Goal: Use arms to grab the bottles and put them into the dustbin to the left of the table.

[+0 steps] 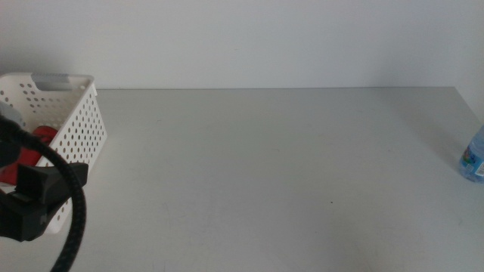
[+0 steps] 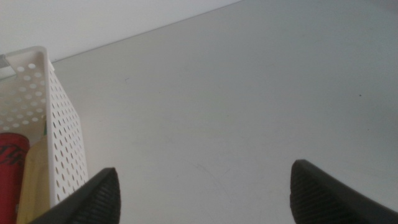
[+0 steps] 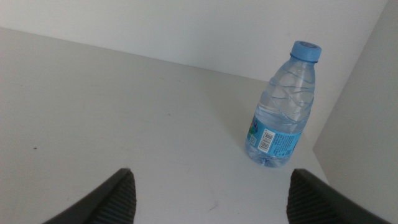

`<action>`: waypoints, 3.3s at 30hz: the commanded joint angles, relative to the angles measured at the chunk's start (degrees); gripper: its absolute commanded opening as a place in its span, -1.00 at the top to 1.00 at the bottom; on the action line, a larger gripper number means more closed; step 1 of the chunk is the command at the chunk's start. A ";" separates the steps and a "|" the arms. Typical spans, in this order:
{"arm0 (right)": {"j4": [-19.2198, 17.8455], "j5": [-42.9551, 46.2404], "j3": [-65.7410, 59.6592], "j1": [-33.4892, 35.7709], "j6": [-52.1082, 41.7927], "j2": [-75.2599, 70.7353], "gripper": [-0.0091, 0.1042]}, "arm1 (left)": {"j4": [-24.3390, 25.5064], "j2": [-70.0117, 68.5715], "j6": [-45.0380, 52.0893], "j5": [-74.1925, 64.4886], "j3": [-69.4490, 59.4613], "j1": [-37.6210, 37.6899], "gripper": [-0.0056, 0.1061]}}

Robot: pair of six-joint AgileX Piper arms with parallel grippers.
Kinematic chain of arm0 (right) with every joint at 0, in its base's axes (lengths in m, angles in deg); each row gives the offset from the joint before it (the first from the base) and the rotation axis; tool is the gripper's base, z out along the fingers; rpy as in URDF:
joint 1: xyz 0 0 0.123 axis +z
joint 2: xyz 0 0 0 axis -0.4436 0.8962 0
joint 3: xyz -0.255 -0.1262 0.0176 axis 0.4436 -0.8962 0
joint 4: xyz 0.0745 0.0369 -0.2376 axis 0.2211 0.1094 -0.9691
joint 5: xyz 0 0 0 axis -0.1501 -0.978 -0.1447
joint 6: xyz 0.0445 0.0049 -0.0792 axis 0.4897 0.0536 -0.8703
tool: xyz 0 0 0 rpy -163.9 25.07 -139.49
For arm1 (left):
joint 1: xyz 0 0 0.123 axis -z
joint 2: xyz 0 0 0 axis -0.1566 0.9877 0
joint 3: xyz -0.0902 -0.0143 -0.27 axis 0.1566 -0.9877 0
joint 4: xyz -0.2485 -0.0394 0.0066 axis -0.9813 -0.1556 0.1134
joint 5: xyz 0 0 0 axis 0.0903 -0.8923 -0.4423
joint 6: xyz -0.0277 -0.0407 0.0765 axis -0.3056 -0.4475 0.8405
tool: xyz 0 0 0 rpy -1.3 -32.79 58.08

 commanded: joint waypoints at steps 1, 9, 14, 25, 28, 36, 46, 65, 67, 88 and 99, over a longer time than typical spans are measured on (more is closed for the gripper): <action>-1.55 3.84 0.93 -0.30 -0.55 -1.15 -0.25 | 0.00 -0.07 -1.04 4.20 1.32 0.31 -0.77; -5.73 2.75 10.71 -0.30 -0.70 9.39 -0.25 | 0.00 -0.07 -1.04 4.20 1.32 0.31 -0.77; -7.90 4.35 12.90 -0.30 -0.81 22.02 -0.25 | 0.31 -0.07 -1.04 4.20 1.32 0.31 -0.77; -13.55 17.18 12.42 -0.30 1.93 36.34 -0.25 | 0.44 -0.07 -1.04 4.20 1.32 0.31 -0.77; -16.29 28.74 10.09 -0.30 11.11 39.63 -0.25 | 0.44 -0.07 -1.04 4.20 1.32 0.31 -0.77; -17.94 51.07 4.95 -0.30 32.33 48.96 -0.25 | 0.44 -0.07 -1.04 4.20 1.32 0.31 -0.77; -17.92 64.26 4.95 -0.30 29.83 60.79 -0.25 | 0.44 -0.07 -1.04 4.20 1.32 0.31 -0.77; 7.58 77.73 12.32 -0.30 14.42 84.39 -0.57 | 0.47 -0.07 -1.04 4.21 1.32 0.31 -0.77; 7.77 77.79 14.30 -0.30 14.23 87.04 -0.59 | 0.47 -0.07 -1.04 4.21 1.32 0.31 -0.77; 13.64 78.71 31.11 -0.30 13.16 105.96 -0.59 | 0.53 -0.07 -1.04 4.21 1.32 0.31 -0.77; 14.39 81.55 37.65 -0.30 9.49 112.46 -0.54 | 0.53 -0.07 -1.04 4.21 1.32 0.31 -0.77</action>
